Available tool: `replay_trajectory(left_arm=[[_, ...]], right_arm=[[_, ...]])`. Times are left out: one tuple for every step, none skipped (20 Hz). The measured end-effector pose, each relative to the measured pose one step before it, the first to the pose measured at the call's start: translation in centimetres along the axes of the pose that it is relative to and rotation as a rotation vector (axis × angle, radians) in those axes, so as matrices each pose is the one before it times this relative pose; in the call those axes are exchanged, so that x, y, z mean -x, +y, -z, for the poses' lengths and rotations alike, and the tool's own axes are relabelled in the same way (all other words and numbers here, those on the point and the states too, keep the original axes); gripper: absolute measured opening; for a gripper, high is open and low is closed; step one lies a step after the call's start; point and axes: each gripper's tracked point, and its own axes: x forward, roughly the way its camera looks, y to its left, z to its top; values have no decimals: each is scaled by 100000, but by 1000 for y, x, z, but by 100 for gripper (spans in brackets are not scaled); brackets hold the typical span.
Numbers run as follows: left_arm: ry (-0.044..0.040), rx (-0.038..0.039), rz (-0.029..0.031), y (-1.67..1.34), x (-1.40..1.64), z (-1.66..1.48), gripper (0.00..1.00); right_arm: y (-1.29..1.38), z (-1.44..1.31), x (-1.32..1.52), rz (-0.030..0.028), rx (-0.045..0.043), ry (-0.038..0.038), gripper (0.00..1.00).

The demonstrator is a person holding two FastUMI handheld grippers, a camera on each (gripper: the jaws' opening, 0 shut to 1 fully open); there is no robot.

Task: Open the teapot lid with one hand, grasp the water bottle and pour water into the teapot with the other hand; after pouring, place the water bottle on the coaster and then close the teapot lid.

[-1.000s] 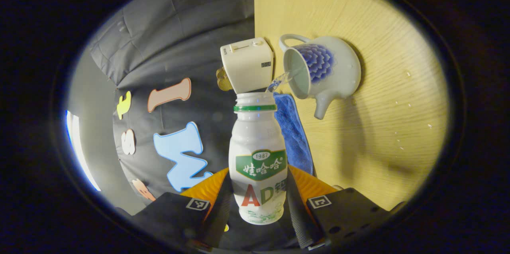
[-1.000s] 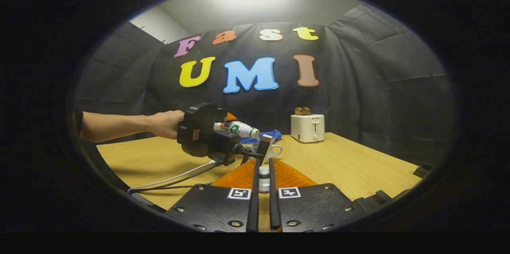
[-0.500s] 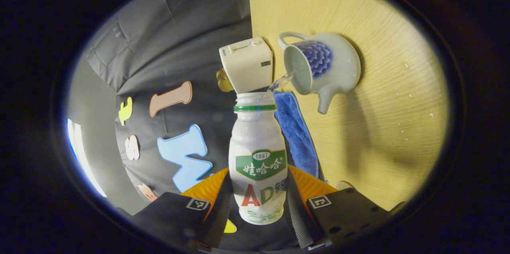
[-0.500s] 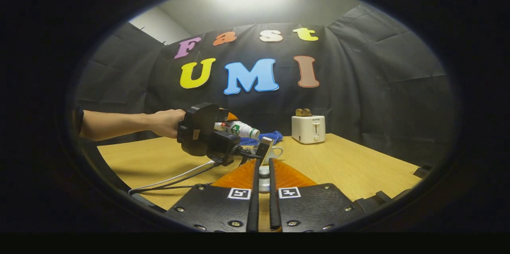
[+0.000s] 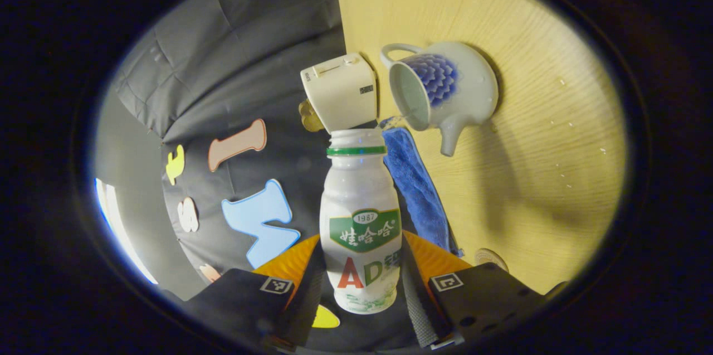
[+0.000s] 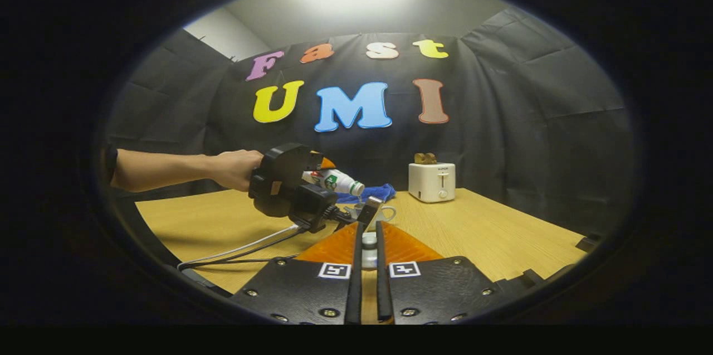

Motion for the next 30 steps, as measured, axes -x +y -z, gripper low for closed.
replay_trajectory(left_arm=[[-218,-595,51,64,-12,-140,75],[-200,-582,-137,110,-15,-59,75],[-15,-677,-37,-12,3,-28,75],[44,-698,-39,62,28,5,75],[-41,-696,-151,47,7,-70,75],[-34,-607,-46,47,-24,13,80],[-161,-482,-140,36,-1,-103,77],[-136,-616,-188,88,-7,26,75],[-40,-536,-136,2,-13,-38,75],[-193,-476,-239,80,-22,-14,75],[-139,-329,-218,14,-34,-23,75],[-95,-329,-372,143,27,-5,75],[37,-394,-177,-1,20,-3,78],[14,-303,-223,42,56,76,75],[115,-230,-342,-14,52,50,75],[93,-162,-329,16,-90,-16,75],[235,-130,-25,-62,-13,14,75],[176,-208,-166,106,-72,123,75],[114,-155,-73,-50,-9,-14,75],[-49,6,135,11,-9,6,75],[-300,-40,58,28,11,-149,75],[-304,-79,115,-3,37,6,75],[-639,159,-160,45,24,-153,75],[-600,569,254,-132,54,-120,75],[-635,1028,390,-150,74,-151,75],[-943,2027,630,-144,-14,-96,75],[-840,2844,1654,-343,-30,-160,75],[-621,2882,2058,-414,-234,-128,75],[-76,1195,495,-403,-130,-181,75],[6,183,-68,-31,-151,17,75]], right_arm=[[10,9,16,-16,3,190,11],[-29,21,75,89,4,39,11],[-41,-91,53,94,80,-67,11],[-57,43,41,158,108,-130,0],[-43,-42,58,120,156,-151,0],[-10,-1,-8,112,158,46,11],[-40,46,15,45,-60,216,11],[-38,54,-9,21,-191,168,11],[-19,64,-20,-8,-176,106,0],[-5,9,65,132,1,74,0],[0,-58,51,117,86,-68,11],[-12,29,24,18,42,-78,11],[-46,-61,-51,139,16,32,11],[-69,111,12,-24,-115,-135,0],[22,-50,23,26,-223,-98,0],[-54,97,49,186,119,257,11],[-65,34,-38,209,-24,138,11],[-47,55,-3,75,-185,133,11],[13,-13,53,120,-50,62,0],[62,35,8,43,110,153,0],[41,52,-24,-37,81,157,11],[34,56,29,-87,159,220,11],[-39,23,-21,29,188,151,11],[60,36,23,81,252,67,0],[-24,-63,-13,153,66,155,0],[-24,137,-12,88,-43,162,11],[-30,-17,-7,78,-47,274,11],[40,70,-68,-34,-27,146,11],[50,-4,-11,-52,137,202,11],[-2,41,-73,-15,217,52,11]])
